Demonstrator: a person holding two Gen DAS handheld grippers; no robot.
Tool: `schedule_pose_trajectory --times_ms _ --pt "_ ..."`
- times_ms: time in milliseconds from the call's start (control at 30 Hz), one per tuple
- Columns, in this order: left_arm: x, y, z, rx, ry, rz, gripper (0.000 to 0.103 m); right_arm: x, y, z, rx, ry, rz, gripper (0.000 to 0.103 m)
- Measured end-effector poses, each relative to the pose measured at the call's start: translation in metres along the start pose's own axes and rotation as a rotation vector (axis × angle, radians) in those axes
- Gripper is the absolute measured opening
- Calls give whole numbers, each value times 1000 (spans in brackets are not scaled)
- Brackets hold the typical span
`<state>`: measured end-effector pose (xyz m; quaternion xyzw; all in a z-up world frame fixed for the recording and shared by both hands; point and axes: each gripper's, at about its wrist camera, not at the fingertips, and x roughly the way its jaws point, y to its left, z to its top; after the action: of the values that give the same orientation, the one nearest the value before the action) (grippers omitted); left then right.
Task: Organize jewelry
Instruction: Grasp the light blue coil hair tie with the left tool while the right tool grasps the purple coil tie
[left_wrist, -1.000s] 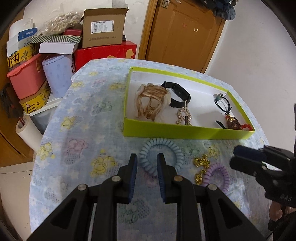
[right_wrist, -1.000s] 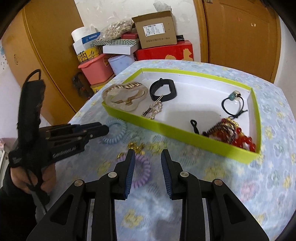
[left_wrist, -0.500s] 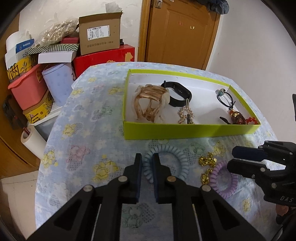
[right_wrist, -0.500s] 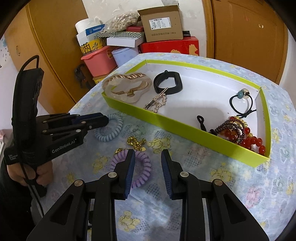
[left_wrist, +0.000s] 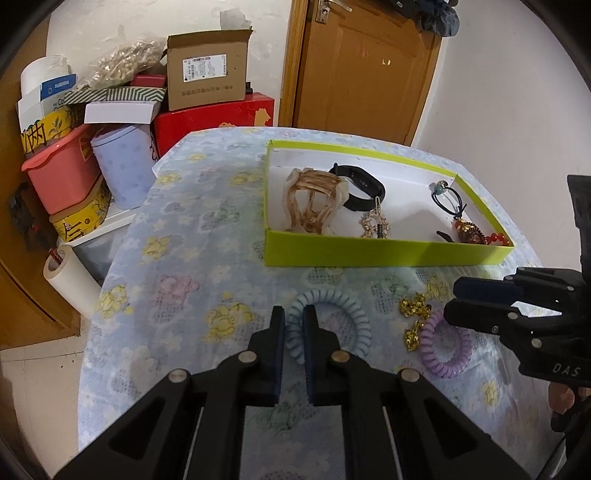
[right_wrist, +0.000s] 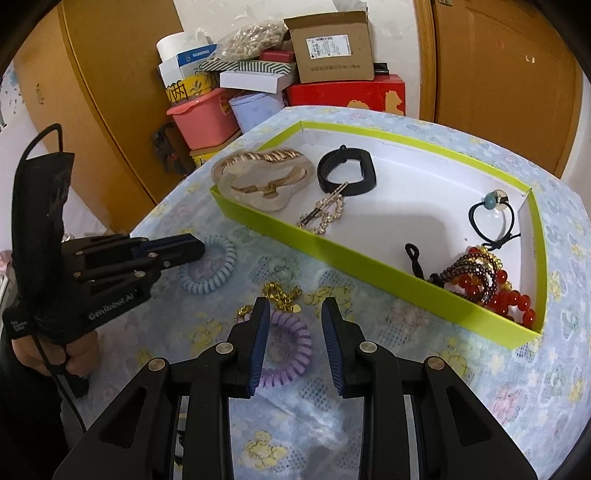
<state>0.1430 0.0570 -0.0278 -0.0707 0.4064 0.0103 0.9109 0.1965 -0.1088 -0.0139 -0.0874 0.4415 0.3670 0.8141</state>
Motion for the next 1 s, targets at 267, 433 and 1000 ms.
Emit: schedule_pose_trajectory --times_ms 267,433,1000 --pt "-4 7 -3 -18 -2 -2 10 9 2 -5 -26 38 4 30" --pt "-4 6 -3 -16 -1 -6 10 9 9 -11 -73 37 -21 12" --pt "-17 0 -8 -9 -7 -11 10 -11 6 -24 -54 4 -68 9"
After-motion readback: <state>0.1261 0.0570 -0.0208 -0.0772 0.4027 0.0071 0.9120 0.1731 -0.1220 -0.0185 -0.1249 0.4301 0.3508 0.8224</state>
